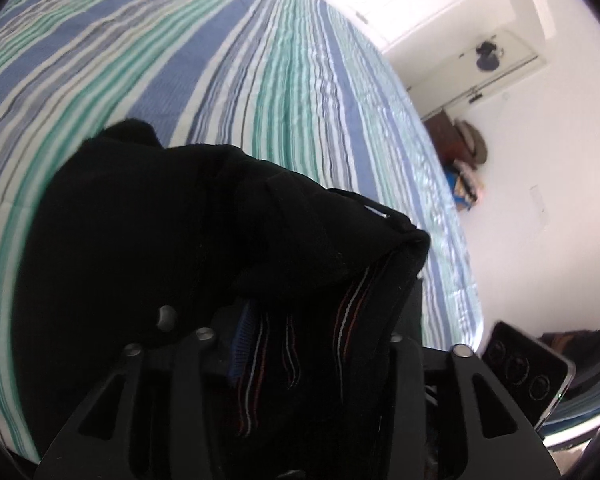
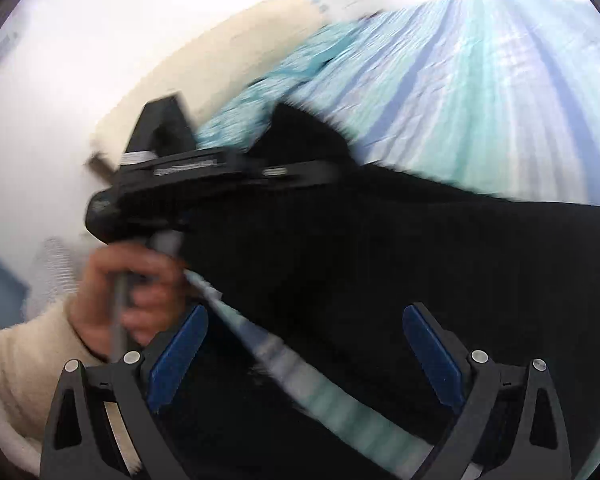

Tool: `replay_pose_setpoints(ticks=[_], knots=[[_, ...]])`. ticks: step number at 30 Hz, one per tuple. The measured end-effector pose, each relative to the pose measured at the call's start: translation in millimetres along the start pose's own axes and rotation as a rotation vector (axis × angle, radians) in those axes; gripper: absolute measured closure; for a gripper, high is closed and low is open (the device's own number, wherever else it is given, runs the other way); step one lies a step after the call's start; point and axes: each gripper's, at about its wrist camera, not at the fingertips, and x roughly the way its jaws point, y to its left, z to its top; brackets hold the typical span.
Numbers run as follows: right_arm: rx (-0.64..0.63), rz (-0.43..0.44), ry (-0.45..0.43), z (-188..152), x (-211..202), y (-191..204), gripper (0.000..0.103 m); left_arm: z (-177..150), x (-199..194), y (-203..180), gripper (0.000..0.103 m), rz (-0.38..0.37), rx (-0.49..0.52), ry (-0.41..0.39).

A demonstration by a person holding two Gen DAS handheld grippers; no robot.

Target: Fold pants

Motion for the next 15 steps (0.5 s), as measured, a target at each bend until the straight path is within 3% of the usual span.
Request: replay_pose_setpoints(ticks=[2,3,5,6,9,12,15], knots=[[0.037,0.057,0.034,7,23,-10,0.005,5,4,-10,0.05,-0.04,0.026,0.066],[0.049,0.07,0.044,9,30,-14,0.005,7,-1,-14,0.047,-0.099,0.031,0.088],[0.084,0.077,0.051,9,39,-23,0.005,8,-25,-19,0.045,-0.226,0.02,0.075],[0.103,0.083,0.047,8,40,-27,0.005,10,-38,-20,0.04,-0.235,0.025,0.049],[0.133,0.098,0.025,5,34,-33,0.005,14,-80,-9,0.035,-0.218,0.025,-0.073],[0.154,0.105,0.023,4,28,-35,0.005,11,-107,24,0.035,-0.185,-0.055,-0.175],[0.175,0.044,0.056,6,29,-33,0.005,-4,-120,56,0.035,-0.127,-0.137,-0.233]])
